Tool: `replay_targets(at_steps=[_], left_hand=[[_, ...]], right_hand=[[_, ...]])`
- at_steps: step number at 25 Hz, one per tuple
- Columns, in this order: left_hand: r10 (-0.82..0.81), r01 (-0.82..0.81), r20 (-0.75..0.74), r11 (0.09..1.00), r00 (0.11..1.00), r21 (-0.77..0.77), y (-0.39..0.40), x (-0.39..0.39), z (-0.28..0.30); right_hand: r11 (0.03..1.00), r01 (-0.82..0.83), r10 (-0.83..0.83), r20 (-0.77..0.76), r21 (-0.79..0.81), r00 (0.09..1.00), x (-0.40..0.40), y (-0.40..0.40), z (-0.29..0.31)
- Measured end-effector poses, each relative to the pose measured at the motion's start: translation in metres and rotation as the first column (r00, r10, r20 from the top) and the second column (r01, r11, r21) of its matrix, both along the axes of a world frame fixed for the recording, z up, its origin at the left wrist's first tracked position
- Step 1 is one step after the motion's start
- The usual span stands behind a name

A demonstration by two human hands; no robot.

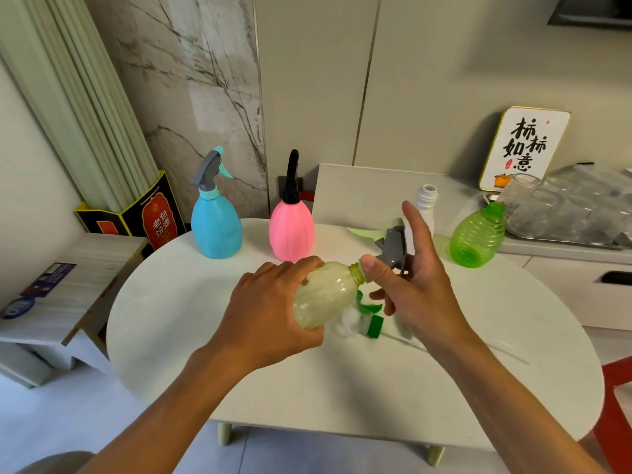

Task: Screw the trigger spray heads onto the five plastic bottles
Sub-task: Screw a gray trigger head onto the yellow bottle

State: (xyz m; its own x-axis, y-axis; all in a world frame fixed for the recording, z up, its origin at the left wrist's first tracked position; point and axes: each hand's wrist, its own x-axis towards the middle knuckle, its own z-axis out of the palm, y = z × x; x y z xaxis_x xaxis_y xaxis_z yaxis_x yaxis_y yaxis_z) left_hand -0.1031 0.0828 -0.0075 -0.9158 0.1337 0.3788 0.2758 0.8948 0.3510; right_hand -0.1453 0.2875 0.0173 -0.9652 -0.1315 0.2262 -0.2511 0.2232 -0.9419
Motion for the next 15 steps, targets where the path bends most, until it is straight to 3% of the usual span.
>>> replay_targets(at_steps=[2, 3, 7, 9, 12, 15], left_hand=[[-0.014, 0.013, 0.031, 0.999, 0.999, 0.029, -0.001, -0.002, 0.000], [-0.014, 0.013, 0.028, 1.000, 1.000, 0.019, -0.002, -0.003, 0.000], [-0.021, 0.023, 0.062, 0.999, 0.998, -0.033, -0.015, -0.005, 0.001], [-0.054, 0.063, 0.091, 0.993, 0.994, -0.103, -0.020, -0.005, -0.001], [-0.075, 0.088, 0.129, 0.992, 0.989, -0.095, -0.026, -0.005, -0.001], [-0.101, 0.115, 0.148, 0.989, 0.984, -0.091, -0.031, -0.004, 0.001]], right_hand=[[0.995, 0.036, -0.014, -0.211, 0.097, 0.977, 0.000, -0.001, -0.002], [0.988, 0.007, 0.032, -0.247, 0.156, 0.969, 0.001, 0.001, 0.000], [0.868, -0.227, 0.312, -0.128, 0.442, 0.941, -0.005, 0.022, 0.001], [0.795, -0.095, 0.288, -0.236, 0.599, 0.928, -0.006, 0.029, 0.001], [0.666, 0.261, 0.263, -0.547, 0.699, 0.795, -0.005, 0.029, 0.006], [0.631, 0.284, 0.378, -0.606, 0.722, 0.700, -0.009, 0.032, 0.005]])
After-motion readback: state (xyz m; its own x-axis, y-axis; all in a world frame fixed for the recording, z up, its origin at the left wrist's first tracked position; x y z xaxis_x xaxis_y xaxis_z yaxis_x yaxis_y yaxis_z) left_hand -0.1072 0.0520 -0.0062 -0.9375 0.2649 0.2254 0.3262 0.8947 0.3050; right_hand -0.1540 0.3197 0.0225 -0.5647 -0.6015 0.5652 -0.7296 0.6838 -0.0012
